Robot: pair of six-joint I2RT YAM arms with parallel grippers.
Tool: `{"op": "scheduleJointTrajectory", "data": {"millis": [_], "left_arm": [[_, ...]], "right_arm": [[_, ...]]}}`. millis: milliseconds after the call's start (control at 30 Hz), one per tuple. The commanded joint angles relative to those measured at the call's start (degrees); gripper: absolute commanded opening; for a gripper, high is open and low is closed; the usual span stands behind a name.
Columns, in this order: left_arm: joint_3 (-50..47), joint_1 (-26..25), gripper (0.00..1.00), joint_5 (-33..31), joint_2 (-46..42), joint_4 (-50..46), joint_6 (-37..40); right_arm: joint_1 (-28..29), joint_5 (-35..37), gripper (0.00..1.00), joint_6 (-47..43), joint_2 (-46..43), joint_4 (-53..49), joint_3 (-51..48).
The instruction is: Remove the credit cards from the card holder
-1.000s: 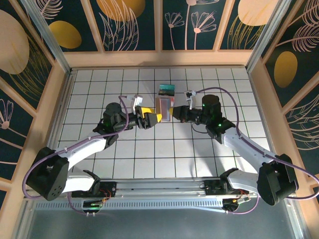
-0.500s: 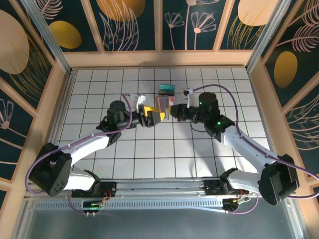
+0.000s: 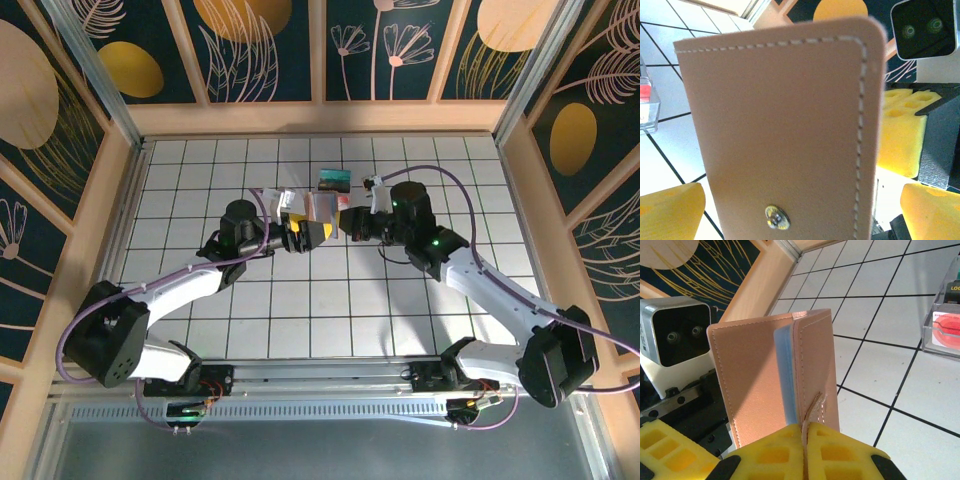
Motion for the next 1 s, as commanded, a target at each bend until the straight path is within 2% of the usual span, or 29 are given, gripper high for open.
{"op": "scheduleJointTrajectory", "data": {"millis": [0,700,900,967], "left_arm": [[1.64,-0.26,0.99,-0.88,0.43,-0.9,0.37],[3.52,-0.51,0.99,-2.51,1.84,-3.09,1.08],[3.46,-0.54,0.87,-3.94,0.96,-4.78,1.97],[3.47,-0.54,0.86,-4.5,1.0,-5.51,2.17]], "right_arm": [[0.56,1.86,0.0,-1.31,0.62,-0.02,3.19],[2.02,4.7,0.0,-2.11,1.4,-3.3,5.63],[2.1,4.88,0.0,-2.11,0.85,-3.34,5.79],[2.04,4.83,0.0,-2.11,0.84,-3.3,5.83]]}}
